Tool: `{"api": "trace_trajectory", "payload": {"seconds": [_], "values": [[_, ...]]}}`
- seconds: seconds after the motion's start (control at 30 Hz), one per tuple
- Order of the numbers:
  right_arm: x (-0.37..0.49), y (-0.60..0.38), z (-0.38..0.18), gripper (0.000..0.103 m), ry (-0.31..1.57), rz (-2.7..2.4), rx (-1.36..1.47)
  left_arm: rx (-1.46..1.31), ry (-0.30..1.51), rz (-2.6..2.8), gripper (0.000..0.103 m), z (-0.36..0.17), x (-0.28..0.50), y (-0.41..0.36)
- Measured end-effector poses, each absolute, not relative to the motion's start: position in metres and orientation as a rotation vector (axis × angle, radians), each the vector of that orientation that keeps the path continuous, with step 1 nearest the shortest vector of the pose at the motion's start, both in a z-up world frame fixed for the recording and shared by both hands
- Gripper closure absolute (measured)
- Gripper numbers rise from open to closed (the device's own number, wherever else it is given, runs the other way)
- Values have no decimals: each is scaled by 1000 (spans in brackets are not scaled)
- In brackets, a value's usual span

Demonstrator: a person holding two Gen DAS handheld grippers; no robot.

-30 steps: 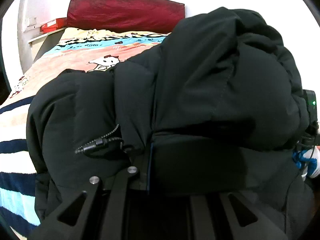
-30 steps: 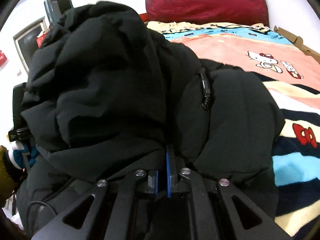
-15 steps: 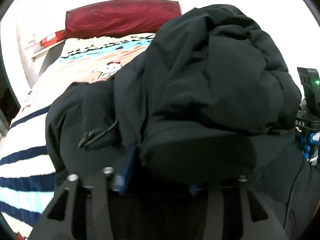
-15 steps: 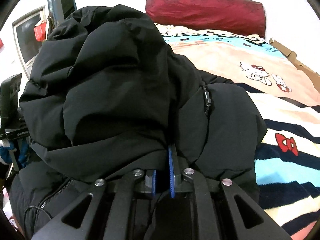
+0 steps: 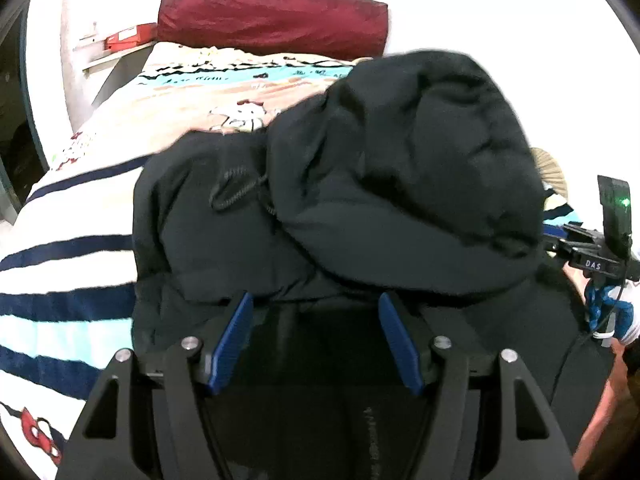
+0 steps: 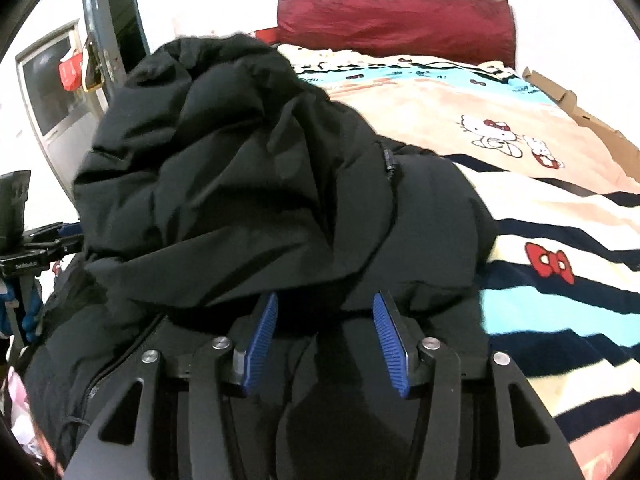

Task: Fold large clothes
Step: 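Lay the hem over the hood with both grippers and press it down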

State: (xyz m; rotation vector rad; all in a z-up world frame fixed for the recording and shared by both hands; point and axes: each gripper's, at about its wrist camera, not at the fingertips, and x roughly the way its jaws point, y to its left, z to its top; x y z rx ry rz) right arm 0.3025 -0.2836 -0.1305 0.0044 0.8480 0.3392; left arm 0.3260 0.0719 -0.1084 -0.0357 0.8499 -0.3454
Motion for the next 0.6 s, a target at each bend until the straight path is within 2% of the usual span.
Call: {"api": "trace_trajectory", "payload": {"seconds": [0.23, 0.43, 0.6], "values": [[315, -289, -72, 54, 771, 406, 70, -102, 816, -387, 39, -55, 367, 66], [363, -251, -29, 54, 710, 480, 62, -116, 753, -399, 39, -14, 412, 44], [400, -213, -10, 54, 696, 515, 32, -67, 752, -424, 39, 0, 449, 10]]}}
